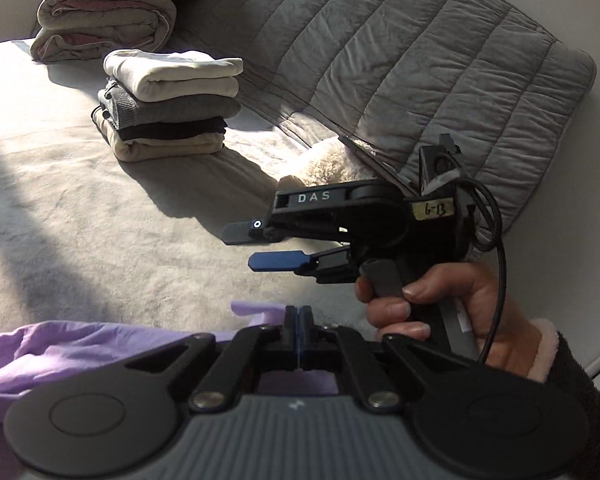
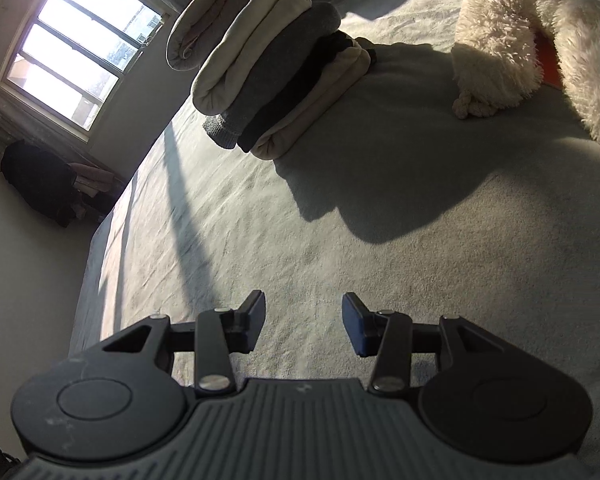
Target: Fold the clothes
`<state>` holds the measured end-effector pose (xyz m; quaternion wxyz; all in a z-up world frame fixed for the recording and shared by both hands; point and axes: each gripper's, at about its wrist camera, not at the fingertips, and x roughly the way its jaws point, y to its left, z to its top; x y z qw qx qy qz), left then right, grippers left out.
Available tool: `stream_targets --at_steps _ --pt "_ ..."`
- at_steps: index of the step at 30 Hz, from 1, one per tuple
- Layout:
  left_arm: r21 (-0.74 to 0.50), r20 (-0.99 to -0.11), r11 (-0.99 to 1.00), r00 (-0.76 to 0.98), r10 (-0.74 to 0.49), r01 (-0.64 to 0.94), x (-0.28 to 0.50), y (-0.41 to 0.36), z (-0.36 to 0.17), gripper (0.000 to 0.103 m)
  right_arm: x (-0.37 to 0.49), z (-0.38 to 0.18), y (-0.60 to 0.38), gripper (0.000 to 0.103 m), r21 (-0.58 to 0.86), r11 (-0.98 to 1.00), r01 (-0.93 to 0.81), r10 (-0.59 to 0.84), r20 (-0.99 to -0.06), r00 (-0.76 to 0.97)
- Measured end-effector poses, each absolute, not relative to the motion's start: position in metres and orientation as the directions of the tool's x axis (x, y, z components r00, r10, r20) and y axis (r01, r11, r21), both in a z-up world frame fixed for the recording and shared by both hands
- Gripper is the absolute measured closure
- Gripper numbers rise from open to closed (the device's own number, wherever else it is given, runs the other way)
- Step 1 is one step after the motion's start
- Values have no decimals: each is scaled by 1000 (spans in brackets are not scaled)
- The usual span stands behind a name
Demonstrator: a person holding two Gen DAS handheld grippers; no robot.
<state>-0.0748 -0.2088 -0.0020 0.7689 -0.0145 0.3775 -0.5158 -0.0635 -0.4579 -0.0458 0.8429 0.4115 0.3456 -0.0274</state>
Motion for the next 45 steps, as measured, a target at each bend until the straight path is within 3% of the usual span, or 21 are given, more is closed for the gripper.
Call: stream_targets --at_steps 6,13,19,23,29,33,37,45 --pt "-404 -622 472 143 -770 784 -110 -210 -32 103 -88 -56 -467 56 737 613 284 340 -571 747" --pt "-364 -688 514 148 -710 777 -131 -208 -65 103 -120 -65 -464 55 709 660 249 372 -596 712" --pt "-361 -670 519 172 -722 775 -142 -202 -62 102 -141 -52 -446 55 625 774 102 380 -586 716" --pt "-383 -647 557 216 -731 737 -139 -199 -58 95 -141 -47 -437 55 594 803 40 387 -572 723" --pt "-401 -649 591 239 -722 700 -130 -210 -61 71 -130 -55 -424 55 525 850 35 366 -638 678" --pt "-431 -644 553 186 -742 713 -131 -221 -70 72 -129 -60 -423 55 515 856 51 358 -660 660" --pt "-490 -565 365 31 -825 792 -149 -222 -68 72 -133 -59 -426 55 513 857 53 355 -662 660" --pt "-436 -597 473 148 -789 765 -141 -200 -61 69 -136 -59 -427 55 504 862 49 348 -661 665"
